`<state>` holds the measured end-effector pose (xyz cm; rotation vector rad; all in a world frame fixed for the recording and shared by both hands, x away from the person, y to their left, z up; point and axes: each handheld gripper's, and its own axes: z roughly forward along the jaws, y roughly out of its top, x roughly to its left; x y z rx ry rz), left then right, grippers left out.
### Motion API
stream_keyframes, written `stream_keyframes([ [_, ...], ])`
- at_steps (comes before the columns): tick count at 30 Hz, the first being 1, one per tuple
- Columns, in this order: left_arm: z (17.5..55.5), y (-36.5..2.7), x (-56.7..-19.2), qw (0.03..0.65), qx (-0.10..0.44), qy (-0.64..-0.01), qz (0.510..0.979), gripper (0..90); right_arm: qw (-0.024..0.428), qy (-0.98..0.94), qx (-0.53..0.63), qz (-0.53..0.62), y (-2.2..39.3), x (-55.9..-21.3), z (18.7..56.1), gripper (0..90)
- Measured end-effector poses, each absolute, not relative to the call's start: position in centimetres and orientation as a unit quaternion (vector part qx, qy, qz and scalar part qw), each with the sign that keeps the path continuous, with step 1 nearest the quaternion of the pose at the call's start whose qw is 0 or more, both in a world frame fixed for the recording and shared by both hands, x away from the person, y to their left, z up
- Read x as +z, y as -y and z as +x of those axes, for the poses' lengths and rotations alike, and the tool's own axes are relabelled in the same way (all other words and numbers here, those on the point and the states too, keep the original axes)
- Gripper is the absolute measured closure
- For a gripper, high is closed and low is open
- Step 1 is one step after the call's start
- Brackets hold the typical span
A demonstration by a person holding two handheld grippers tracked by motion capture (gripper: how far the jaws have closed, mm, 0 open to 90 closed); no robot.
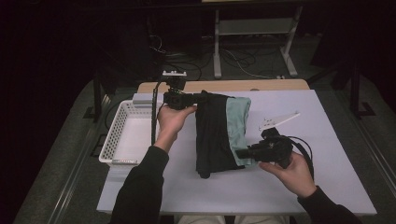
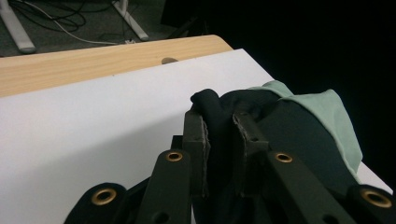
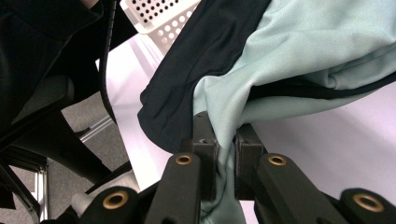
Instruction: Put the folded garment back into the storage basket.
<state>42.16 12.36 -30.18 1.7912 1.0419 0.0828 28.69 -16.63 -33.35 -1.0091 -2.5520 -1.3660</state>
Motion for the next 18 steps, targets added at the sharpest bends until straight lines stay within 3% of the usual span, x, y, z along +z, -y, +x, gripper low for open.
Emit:
stream_keyframes([
  [18, 42.0, -15.0, -28.9, 0.510, 0.050, -0.443, 0.736, 76.4, 0.039, 0.837, -0.455, -0.301, 13.7, -32.6, 29.6, 81.5],
])
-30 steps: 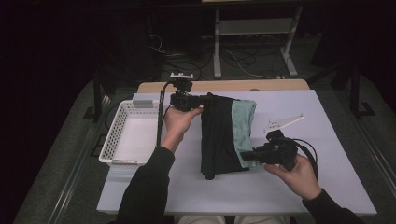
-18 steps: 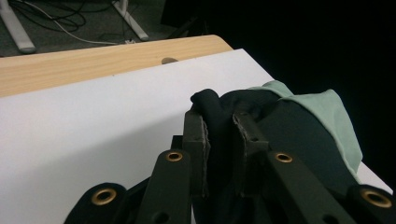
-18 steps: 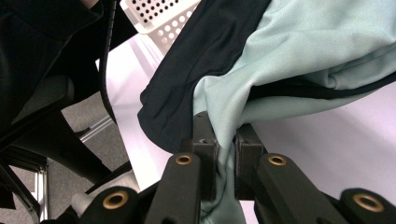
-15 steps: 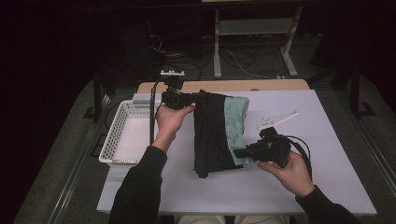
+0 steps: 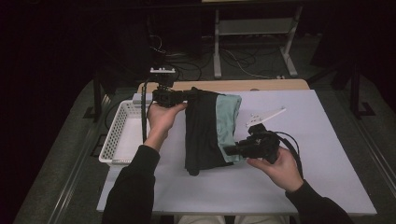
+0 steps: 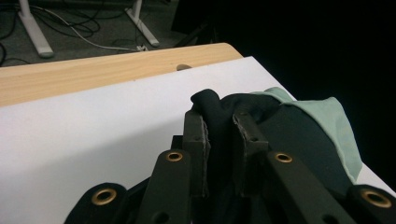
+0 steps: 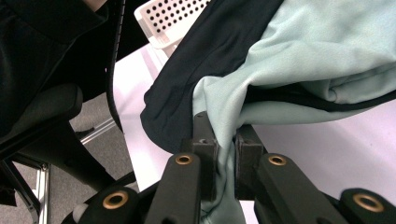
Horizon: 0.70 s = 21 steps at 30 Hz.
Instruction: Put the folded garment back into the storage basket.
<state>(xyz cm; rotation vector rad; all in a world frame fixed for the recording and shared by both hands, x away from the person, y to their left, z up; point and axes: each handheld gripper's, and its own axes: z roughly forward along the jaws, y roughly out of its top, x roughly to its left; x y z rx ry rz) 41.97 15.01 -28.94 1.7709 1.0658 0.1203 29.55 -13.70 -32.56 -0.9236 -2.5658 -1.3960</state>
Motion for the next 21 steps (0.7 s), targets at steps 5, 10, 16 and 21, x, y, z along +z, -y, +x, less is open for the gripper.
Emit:
stream_keyframes([
  [5, 42.0, -15.9, -28.5, 0.511, 0.054, -0.445, 0.734, 76.4, 0.038, 0.836, -0.459, -0.297, 13.0, -32.2, 29.8, 81.5],
  [10, 42.0, -16.7, -28.0, 0.513, 0.056, -0.449, 0.729, 76.5, 0.035, 0.837, -0.462, -0.289, 12.3, -31.8, 30.0, 81.5],
  [16, 42.1, -17.3, -27.1, 0.509, 0.057, -0.450, 0.731, 76.5, 0.036, 0.838, -0.465, -0.283, 11.7, -31.3, 30.3, 81.5],
  [21, 42.0, -17.8, -26.4, 0.511, 0.063, -0.450, 0.730, 76.5, 0.034, 0.837, -0.469, -0.281, 11.2, -30.9, 30.5, 81.5],
])
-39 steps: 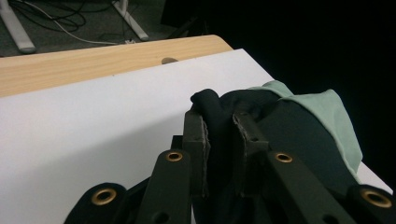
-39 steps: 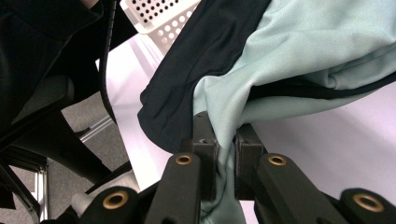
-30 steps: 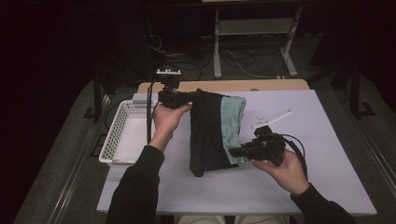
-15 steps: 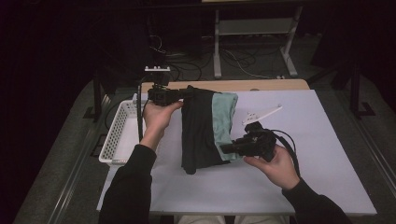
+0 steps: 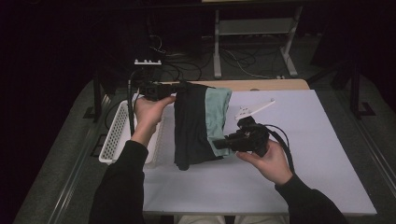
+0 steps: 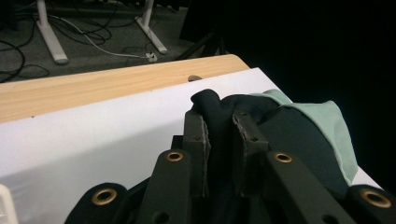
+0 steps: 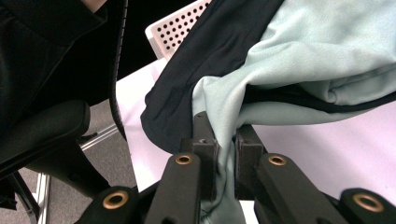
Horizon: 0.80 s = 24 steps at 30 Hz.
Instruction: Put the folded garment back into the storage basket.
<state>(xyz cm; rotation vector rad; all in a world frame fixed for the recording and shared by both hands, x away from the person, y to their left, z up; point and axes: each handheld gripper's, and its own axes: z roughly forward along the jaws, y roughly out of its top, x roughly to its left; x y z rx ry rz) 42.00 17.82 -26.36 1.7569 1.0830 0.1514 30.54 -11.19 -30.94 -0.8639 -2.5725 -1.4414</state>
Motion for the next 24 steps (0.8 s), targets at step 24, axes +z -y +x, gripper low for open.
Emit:
stream_keyframes([
  [24, 41.6, -22.0, -24.1, 0.518, 0.097, -0.471, 0.707, 76.6, 0.040, 0.837, -0.484, -0.252, 5.9, -29.1, 31.8, 81.6],
])
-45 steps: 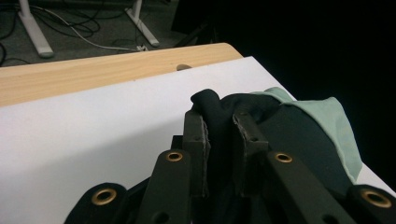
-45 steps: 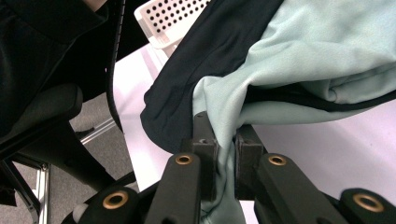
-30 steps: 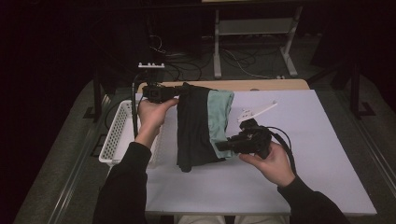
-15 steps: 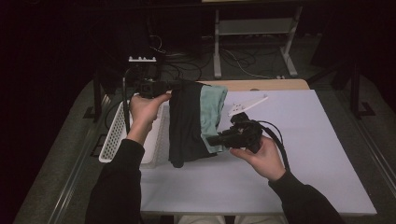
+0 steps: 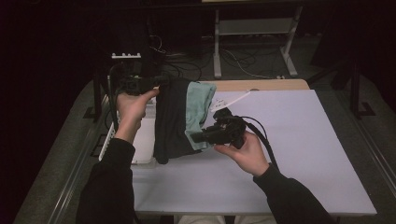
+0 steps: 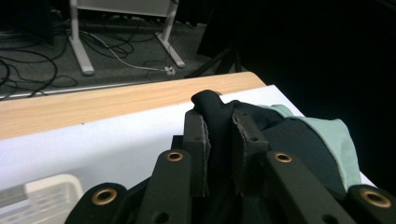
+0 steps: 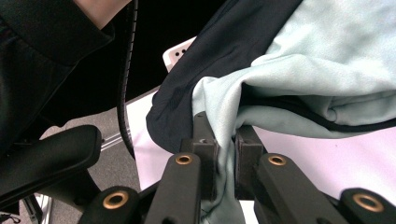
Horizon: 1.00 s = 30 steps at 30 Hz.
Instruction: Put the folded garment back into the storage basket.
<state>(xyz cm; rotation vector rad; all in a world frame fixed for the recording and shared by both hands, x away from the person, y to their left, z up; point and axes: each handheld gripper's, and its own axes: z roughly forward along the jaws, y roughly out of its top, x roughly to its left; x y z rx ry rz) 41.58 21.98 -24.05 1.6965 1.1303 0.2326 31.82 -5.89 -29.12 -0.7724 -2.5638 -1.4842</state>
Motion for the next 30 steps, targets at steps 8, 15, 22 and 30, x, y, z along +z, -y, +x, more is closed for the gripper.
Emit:
stream_keyframes([
  [8, 41.5, -24.0, -23.0, 0.523, 0.111, -0.478, 0.697, 76.6, 0.038, 0.836, -0.488, -0.246, 4.2, -28.5, 32.3, 81.6],
  [15, 41.6, -25.7, -22.7, 0.535, 0.122, -0.479, 0.686, 76.6, 0.037, 0.834, -0.492, -0.247, 2.7, -28.1, 32.9, 81.6],
  [22, 41.9, -27.2, -22.6, 0.540, 0.133, -0.490, 0.671, 76.6, 0.037, 0.827, -0.499, -0.255, 1.2, -28.1, 33.7, 81.6],
  [30, 42.4, -28.9, -22.3, 0.558, 0.137, -0.504, 0.645, 76.6, 0.030, 0.816, -0.513, -0.264, -0.3, -28.1, 34.3, 81.6],
])
